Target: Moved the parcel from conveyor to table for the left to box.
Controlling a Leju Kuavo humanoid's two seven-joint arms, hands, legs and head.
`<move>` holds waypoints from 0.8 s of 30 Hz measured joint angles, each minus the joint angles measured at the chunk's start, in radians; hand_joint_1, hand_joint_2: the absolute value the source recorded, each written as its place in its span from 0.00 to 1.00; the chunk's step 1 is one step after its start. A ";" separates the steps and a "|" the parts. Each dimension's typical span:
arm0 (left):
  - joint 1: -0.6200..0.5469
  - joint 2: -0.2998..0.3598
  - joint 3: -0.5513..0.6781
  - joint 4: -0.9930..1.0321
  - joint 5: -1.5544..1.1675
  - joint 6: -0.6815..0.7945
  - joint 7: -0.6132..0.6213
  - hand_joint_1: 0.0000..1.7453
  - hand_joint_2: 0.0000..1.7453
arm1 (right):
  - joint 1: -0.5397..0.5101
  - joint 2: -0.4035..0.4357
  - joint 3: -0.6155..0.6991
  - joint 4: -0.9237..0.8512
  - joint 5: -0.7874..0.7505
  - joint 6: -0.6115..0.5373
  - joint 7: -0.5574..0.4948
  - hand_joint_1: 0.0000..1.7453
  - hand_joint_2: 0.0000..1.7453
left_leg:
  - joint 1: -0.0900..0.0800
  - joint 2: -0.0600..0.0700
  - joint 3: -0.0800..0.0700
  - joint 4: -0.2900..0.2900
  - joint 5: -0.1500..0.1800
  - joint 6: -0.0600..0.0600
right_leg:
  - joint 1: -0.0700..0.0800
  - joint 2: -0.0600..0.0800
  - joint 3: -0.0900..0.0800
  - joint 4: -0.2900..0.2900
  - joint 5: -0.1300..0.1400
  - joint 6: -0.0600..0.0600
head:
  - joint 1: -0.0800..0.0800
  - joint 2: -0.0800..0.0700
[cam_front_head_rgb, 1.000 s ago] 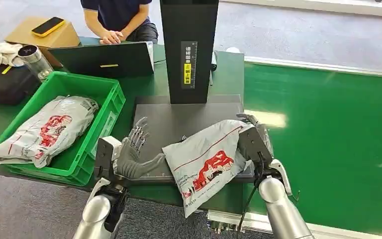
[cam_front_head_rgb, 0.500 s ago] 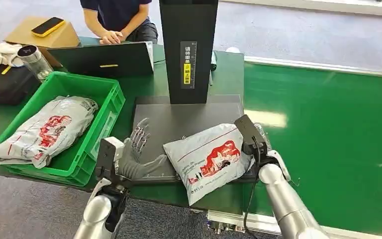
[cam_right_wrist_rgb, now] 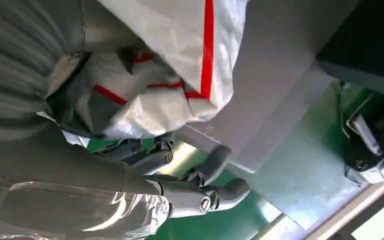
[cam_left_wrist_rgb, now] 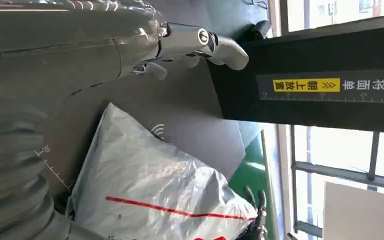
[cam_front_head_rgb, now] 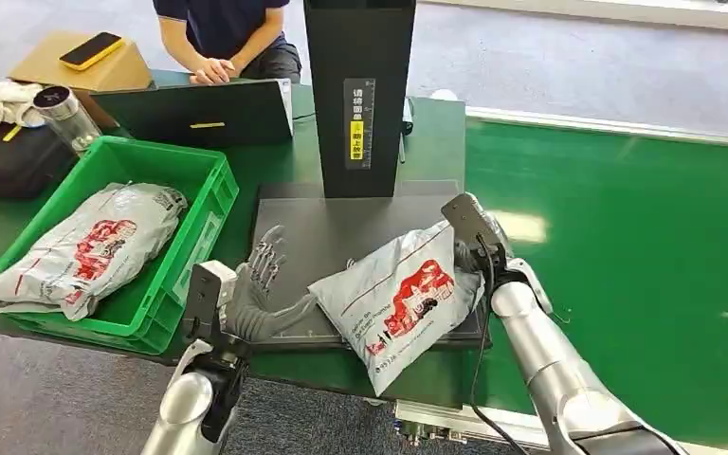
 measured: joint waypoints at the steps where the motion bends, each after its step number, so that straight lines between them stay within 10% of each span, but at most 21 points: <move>1: 0.000 0.000 0.001 0.000 0.000 0.001 0.002 0.00 1.00 | -0.002 0.003 0.000 0.002 -0.007 -0.004 -0.012 0.00 1.00 | 0.000 0.000 0.000 0.000 0.000 0.000 | 0.000 0.000 0.000 0.000 0.000 0.000 | 0.000 0.000; 20: -0.001 -0.006 0.008 0.000 0.003 0.006 0.007 0.00 1.00 | -0.012 0.024 -0.014 0.010 -0.031 -0.019 -0.053 0.00 1.00 | 0.000 0.000 0.000 0.000 0.000 0.000 | 0.000 0.000 0.000 0.000 0.000 0.000 | 0.000 0.000; 21: -0.001 -0.006 0.008 0.000 0.003 0.006 0.007 0.00 1.00 | -0.012 0.024 -0.014 0.010 -0.031 -0.019 -0.053 0.00 0.00 | 0.000 0.000 0.000 0.000 0.000 0.000 | 0.000 0.000 0.000 0.000 0.000 0.000 | 0.000 0.000; 24: -0.001 -0.006 0.008 0.000 0.003 0.006 0.007 0.00 1.00 | -0.012 0.024 -0.014 0.010 -0.031 -0.019 -0.053 0.00 0.00 | 0.000 0.000 0.000 0.000 0.000 0.000 | 0.000 0.000 0.000 0.000 0.000 0.000 | 0.000 0.000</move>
